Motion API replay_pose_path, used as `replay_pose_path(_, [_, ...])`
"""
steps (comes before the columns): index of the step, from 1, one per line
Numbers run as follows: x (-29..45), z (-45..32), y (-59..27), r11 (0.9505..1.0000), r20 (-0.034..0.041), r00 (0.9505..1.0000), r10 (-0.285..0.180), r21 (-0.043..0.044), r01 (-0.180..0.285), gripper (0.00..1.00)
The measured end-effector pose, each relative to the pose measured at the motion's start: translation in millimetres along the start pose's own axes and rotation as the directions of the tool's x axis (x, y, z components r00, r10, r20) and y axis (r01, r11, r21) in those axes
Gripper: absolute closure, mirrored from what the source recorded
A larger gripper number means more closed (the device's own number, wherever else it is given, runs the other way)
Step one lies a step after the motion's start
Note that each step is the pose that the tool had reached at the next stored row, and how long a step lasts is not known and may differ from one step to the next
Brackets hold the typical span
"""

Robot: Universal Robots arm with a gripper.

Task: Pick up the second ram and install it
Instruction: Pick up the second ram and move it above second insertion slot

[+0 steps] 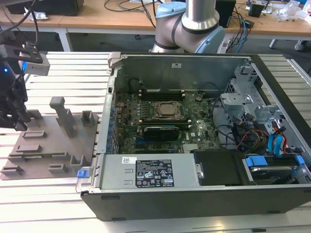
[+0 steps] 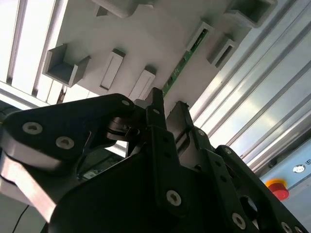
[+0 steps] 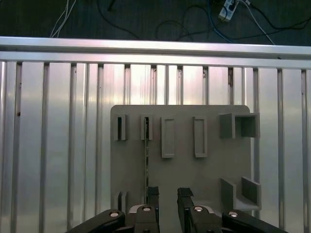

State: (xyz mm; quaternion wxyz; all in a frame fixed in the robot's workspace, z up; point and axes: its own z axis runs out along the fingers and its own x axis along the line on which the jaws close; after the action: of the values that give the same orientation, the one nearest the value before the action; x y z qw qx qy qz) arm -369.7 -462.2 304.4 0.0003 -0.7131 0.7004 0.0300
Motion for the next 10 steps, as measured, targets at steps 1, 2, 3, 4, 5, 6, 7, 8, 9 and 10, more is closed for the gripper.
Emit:
replay_pose_path(1, [0.5, 1.0, 0.1, 0.9999, -0.0020, 0.9999, -0.014, -0.0009, 0.014, 0.70])
replay_pose_path(2, [0.7, 1.9, 0.0, 0.9994, -0.0037, 0.9994, -0.035, -0.0018, 0.035, 0.70])
replay_pose_path(3, [0.9, 3.1, 0.0, 0.9985, -0.0047, 0.9985, -0.055, -0.0026, 0.055, 0.70])
replay_pose_path(4, [1.1, 3.6, -0.1, 0.9982, -0.0049, 0.9982, -0.059, -0.0030, 0.059, 0.70])
replay_pose_path(5, [1.5, 4.6, -0.2, 0.9982, -0.0045, 0.9982, -0.060, -0.0028, 0.060, 0.70])
replay_pose_path(6, [1.8, 5.1, -0.2, 0.9982, -0.0045, 0.9982, -0.060, -0.0029, 0.060, 0.70])
replay_pose_path(7, [2.2, 5.8, -0.2, 0.9982, -0.0045, 0.9982, -0.060, -0.0028, 0.060, 0.70])
replay_pose_path(8, [2.6, 6.7, -0.2, 0.9982, -0.0045, 0.9982, -0.059, -0.0028, 0.059, 0.70])
replay_pose_path(9, [3.2, 7.9, -0.2, 0.9982, -0.0045, 0.9982, -0.060, -0.0028, 0.059, 0.70])
replay_pose_path(10, [3.8, 9.2, -0.3, 0.9982, -0.0046, 0.9982, -0.060, -0.0028, 0.060, 0.70])
